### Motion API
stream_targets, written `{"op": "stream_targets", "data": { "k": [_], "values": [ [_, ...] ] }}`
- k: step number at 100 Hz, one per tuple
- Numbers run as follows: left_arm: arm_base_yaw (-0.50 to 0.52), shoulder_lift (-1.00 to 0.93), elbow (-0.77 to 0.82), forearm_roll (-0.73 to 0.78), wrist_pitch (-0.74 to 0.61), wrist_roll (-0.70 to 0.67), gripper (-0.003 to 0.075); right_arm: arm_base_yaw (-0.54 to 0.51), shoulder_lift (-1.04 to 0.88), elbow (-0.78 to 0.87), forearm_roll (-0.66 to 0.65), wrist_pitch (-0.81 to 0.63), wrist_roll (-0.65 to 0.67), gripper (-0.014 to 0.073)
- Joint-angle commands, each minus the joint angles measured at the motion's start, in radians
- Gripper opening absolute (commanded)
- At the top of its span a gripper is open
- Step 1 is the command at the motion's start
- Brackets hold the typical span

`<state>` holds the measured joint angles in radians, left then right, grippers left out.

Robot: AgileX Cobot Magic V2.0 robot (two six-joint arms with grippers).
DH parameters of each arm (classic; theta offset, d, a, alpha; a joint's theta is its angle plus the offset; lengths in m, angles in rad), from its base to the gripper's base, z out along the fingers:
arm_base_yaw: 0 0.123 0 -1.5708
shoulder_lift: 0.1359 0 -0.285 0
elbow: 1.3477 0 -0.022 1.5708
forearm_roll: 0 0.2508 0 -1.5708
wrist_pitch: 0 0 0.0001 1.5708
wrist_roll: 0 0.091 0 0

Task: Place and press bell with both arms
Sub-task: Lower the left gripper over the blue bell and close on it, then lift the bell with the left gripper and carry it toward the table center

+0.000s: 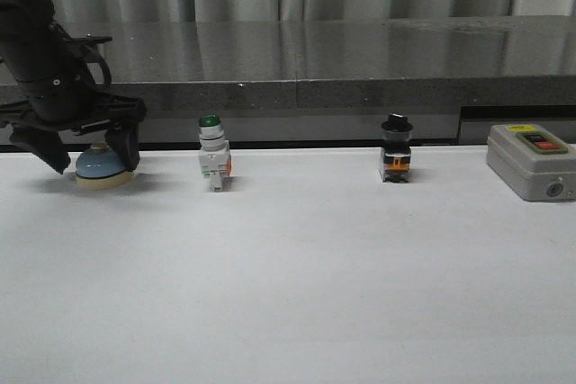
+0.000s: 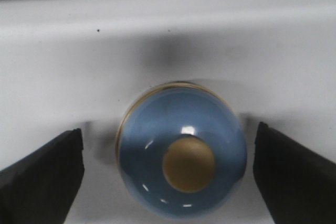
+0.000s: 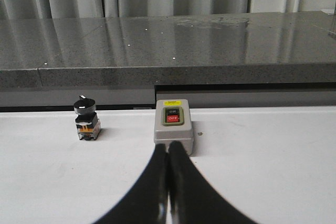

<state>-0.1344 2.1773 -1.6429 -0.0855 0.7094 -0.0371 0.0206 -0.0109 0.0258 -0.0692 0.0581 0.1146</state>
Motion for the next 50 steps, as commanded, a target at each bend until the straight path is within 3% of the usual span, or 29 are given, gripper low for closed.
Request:
{"op": "stream_targets", "data": {
  "k": [1,26,36,50],
  "values": [
    [0.0,-0.056,-0.04,-0.014,-0.024,0.001,0.0573,-0.006,-0.016,-0.014,-0.005,-0.085,-0.003,-0.006],
    [0.0,-0.056,-0.07,-0.016,-0.014,0.001,0.0275,-0.006,-0.016,-0.014,-0.005,-0.085,-0.003,-0.006],
    [0.0,-0.056,-0.07,-0.016,-0.012,0.001,0.0227,-0.006,-0.016,-0.014,-0.005,-0.085,-0.003,-0.006],
    [0.0,-0.063,-0.084,-0.016,0.003,0.001,0.0225,-0.006,-0.016,-0.014,-0.005,-0.085,-0.003,-0.006]
  ]
}}
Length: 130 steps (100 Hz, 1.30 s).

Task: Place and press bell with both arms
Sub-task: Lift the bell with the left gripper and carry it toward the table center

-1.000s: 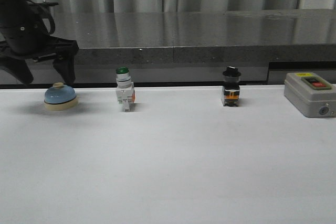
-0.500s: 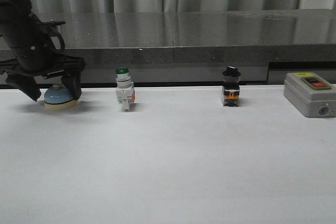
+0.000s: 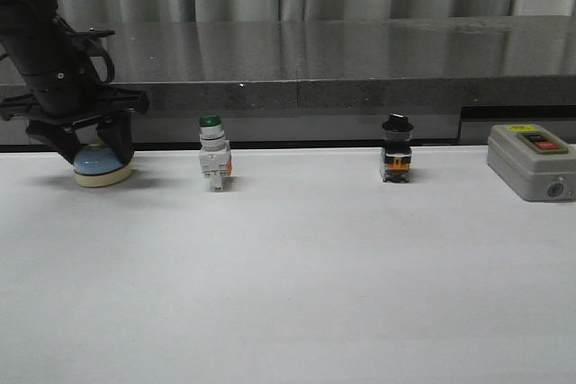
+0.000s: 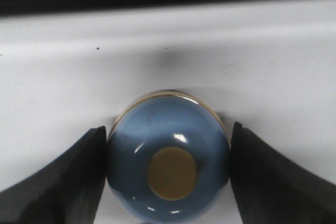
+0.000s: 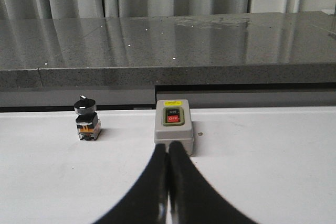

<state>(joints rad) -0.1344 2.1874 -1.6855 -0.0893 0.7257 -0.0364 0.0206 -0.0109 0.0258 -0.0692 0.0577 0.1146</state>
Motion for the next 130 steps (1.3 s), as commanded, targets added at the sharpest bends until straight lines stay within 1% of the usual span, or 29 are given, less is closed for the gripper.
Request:
{"op": "stream_targets", "data": {
  "k": [1,17,36,48,61,75,87,107,130],
  "values": [
    [0.0,-0.073,-0.044,-0.013,-0.007,0.001,0.0225,-0.006,-0.016,-0.014,-0.005,-0.084,-0.003,-0.006],
    [0.0,-0.111,-0.091,-0.013,0.07,0.001,0.0225,-0.006,-0.016,-0.014,-0.005,-0.084,-0.003,-0.006],
    [-0.002,-0.217,-0.094,-0.013,0.079,0.001,0.0225,-0.006,-0.016,-0.014,-0.005,-0.084,-0.003,-0.006],
    [-0.027,-0.293,-0.094,-0.013,0.104,0.001,0.0225,-0.006,-0.016,-0.014,-0.005,-0.084,-0.003,-0.006],
    [-0.09,-0.351,-0.094,-0.013,0.137,0.001,0.0225,-0.006,-0.016,-0.014,-0.005,-0.084,-0.003,-0.006],
    [-0.173,-0.38,-0.094,-0.01,0.14,0.001,0.0225,-0.006,-0.016,-0.014,-0.005,-0.084,-0.003,-0.006],
    [-0.254,-0.38,-0.091,-0.01,0.16,0.001,0.0225,-0.006,-0.016,-0.014,-0.005,-0.084,-0.003,-0.006],
    [-0.386,-0.38,-0.089,-0.004,0.154,0.001,0.0225,-0.006,-0.016,-0.014,-0.005,-0.084,-0.003,-0.006],
    [-0.493,-0.357,-0.089,0.049,0.158,0.001,0.0225,-0.006,-0.016,-0.014,-0.005,-0.084,-0.003,-0.006]
  ]
}}
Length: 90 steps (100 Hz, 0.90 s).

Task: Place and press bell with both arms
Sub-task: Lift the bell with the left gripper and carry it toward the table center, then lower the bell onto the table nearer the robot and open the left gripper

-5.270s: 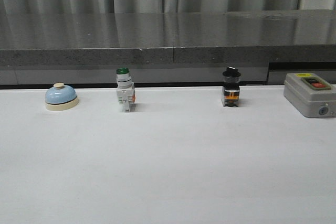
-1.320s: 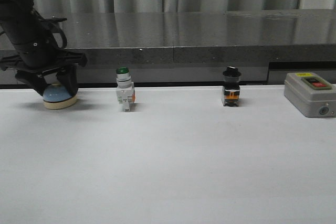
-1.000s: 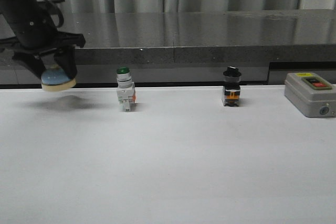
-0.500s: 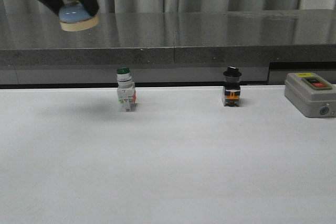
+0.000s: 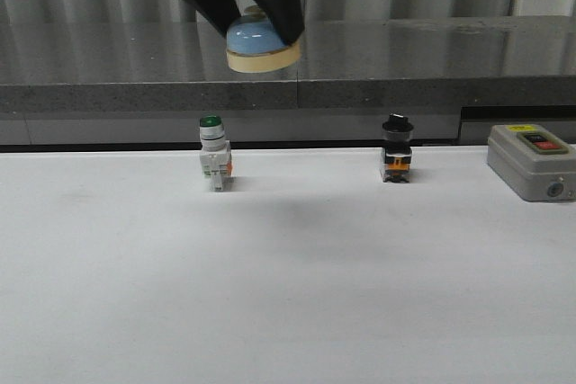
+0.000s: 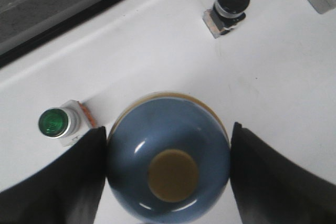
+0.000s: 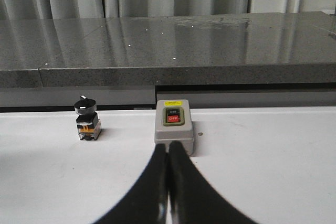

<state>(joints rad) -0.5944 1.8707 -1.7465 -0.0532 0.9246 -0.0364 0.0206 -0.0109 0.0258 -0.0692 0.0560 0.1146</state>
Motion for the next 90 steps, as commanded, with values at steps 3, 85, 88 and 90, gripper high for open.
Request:
{"op": "stream_targets", "data": {
  "k": [3,85,88,90],
  "values": [
    [-0.045,-0.032,-0.028,0.019,-0.039,0.001,0.0225,-0.006,-0.016,-0.014,-0.005,-0.083,-0.003,-0.006],
    [-0.097,0.228,-0.024,-0.006,-0.041,0.001,0.0225,-0.006,-0.016,-0.014,-0.005,-0.083,-0.003,-0.006],
    [-0.097,0.235,-0.024,-0.012,-0.046,0.001,0.0225,-0.006,-0.016,-0.014,-0.005,-0.083,-0.003,-0.006],
    [-0.097,0.241,-0.024,-0.014,-0.051,0.001,0.0225,-0.006,-0.016,-0.014,-0.005,-0.083,-0.003,-0.006]
  ]
}}
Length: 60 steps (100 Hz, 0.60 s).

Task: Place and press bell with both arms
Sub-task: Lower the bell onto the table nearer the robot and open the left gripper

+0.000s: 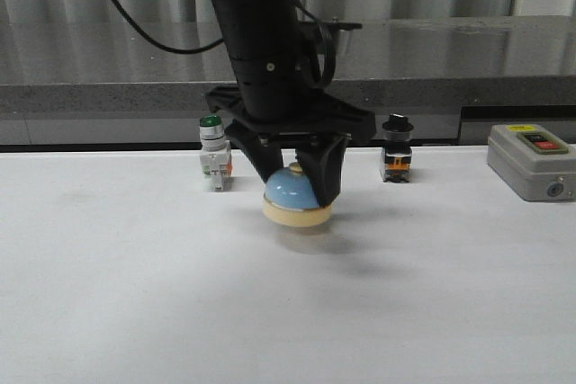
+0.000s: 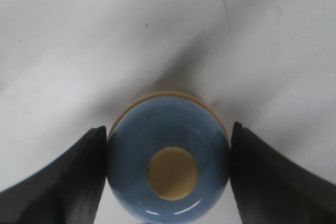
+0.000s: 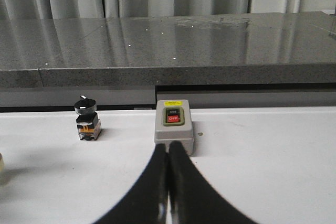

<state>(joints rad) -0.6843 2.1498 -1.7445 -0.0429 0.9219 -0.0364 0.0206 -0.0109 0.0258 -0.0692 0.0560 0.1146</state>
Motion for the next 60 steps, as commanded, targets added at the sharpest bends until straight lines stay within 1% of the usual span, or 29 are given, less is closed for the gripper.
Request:
{"op": "stream_targets", "data": {
  "k": [1,16,24,31,41,46,51,60],
  "values": [
    [-0.007,-0.038,-0.026,-0.025,-0.048,0.001,0.0225,-0.006,-0.016,-0.014,-0.005,-0.083,-0.003,-0.006],
    [-0.007,-0.012,-0.026,-0.037,-0.053,0.001,0.023,-0.006,-0.016,-0.014,-0.005,-0.083,-0.003,-0.006],
    [-0.007,-0.008,-0.026,-0.039,-0.043,0.001,0.0262,-0.006,-0.016,-0.014,-0.005,-0.083,-0.003,-0.006],
    [-0.007,-0.008,-0.026,-0.041,-0.042,0.001,0.033,-0.006,-0.016,-0.014,-0.005,-0.083,-0.003,-0.006],
    [-0.007,-0.008,-0.026,-0.041,-0.03,0.001,0.0484,-0.006,-0.016,-0.014,-0.005,-0.083,-0.003,-0.006],
    [-0.007,-0.008,-0.026,-0.041,-0.024,0.001,0.054,-0.006,-0.016,-0.014,-0.005,-0.083,-0.003,-0.006],
    [-0.007,-0.008,-0.026,-0.041,-0.023,0.001,0.0566,-0.006,-0.016,-0.014,-0.005,-0.083,-0.003,-0.006],
    [-0.007,-0.008,-0.026,-0.041,-0.023,-0.001,0.0568,-0.006,-0.016,-0.014,-0.005,-0.083,-0.003,-0.006]
  ]
}}
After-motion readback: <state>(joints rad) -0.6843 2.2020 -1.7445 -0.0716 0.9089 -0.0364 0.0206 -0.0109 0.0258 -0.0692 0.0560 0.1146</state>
